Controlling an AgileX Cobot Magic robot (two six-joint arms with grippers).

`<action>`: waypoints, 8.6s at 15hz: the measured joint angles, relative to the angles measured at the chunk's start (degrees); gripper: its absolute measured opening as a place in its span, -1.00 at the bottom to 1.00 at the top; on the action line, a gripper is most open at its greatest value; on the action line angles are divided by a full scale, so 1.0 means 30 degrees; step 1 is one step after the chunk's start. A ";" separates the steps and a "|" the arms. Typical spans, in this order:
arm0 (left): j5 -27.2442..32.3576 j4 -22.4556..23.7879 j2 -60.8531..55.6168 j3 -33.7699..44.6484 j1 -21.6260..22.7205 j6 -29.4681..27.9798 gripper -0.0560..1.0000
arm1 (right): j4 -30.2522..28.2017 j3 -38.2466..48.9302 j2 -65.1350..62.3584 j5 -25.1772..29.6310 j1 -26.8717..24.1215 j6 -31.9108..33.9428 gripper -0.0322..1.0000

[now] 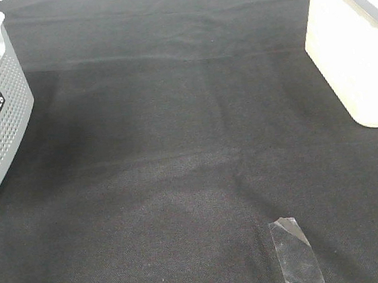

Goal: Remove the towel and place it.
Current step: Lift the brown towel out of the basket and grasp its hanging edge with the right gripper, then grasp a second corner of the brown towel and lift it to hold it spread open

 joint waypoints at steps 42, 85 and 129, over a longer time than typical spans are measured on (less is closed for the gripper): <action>0.0191 -0.1833 0.0000 -0.0038 -0.8346 -0.2578 -0.89 | 2.6738 -1.1650 3.2582 0.0439 0.8862 -3.0539 -0.75; -1.7017 -0.0477 0.2235 -0.0038 -0.2903 -0.4832 -0.89 | -1.0714 -3.6784 3.2620 -0.4908 0.8652 0.2311 -0.92; -0.6856 -0.1738 1.1478 -0.7811 -0.1127 -0.3667 -0.89 | -0.6112 -3.6803 3.7280 -0.2540 0.5921 0.5309 -0.92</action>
